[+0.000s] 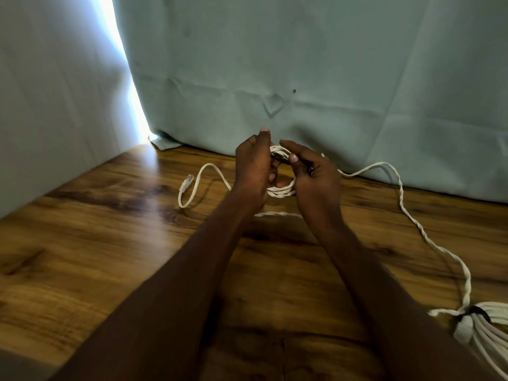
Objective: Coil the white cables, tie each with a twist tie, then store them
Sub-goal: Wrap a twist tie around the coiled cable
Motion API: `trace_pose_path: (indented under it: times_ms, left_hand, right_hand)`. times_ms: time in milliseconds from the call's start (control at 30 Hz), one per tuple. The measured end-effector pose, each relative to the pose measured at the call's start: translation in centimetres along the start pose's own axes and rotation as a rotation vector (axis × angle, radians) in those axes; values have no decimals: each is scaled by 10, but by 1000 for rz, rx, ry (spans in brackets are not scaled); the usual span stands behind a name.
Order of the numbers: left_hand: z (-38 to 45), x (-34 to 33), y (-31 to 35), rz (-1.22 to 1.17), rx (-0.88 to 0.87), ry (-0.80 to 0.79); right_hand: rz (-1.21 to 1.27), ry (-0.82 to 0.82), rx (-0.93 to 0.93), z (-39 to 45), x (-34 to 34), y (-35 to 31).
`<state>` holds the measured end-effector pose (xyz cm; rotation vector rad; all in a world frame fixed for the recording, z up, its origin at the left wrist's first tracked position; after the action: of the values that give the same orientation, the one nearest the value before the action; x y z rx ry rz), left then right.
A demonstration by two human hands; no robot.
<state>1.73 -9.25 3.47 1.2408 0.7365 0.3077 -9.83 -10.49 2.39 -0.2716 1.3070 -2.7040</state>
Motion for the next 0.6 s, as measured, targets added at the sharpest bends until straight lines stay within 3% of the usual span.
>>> trace_pose_path:
  times_ms: [267, 467, 600]
  left_hand:
    - [-1, 3, 0, 21, 16, 54]
    - [-25, -30, -11, -65, -95, -113]
    - [-33, -41, -18, -79, -134, -152]
  right_hand:
    - [93, -31, -7, 1, -5, 9]
    - [447, 267, -219, 8, -2, 7]
    - [515, 362, -311, 8, 5, 5]
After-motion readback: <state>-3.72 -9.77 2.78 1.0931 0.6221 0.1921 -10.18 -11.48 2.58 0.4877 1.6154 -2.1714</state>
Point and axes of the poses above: each hand's wrist, its own z-axis towards the middle knuckle, its own x-axis out of the back of the hand, y = z × x, the point moved 2 cm from there along z, towards the middle knuckle, and after that the axes turned 1 degree about -x, right-handed, at the moved point
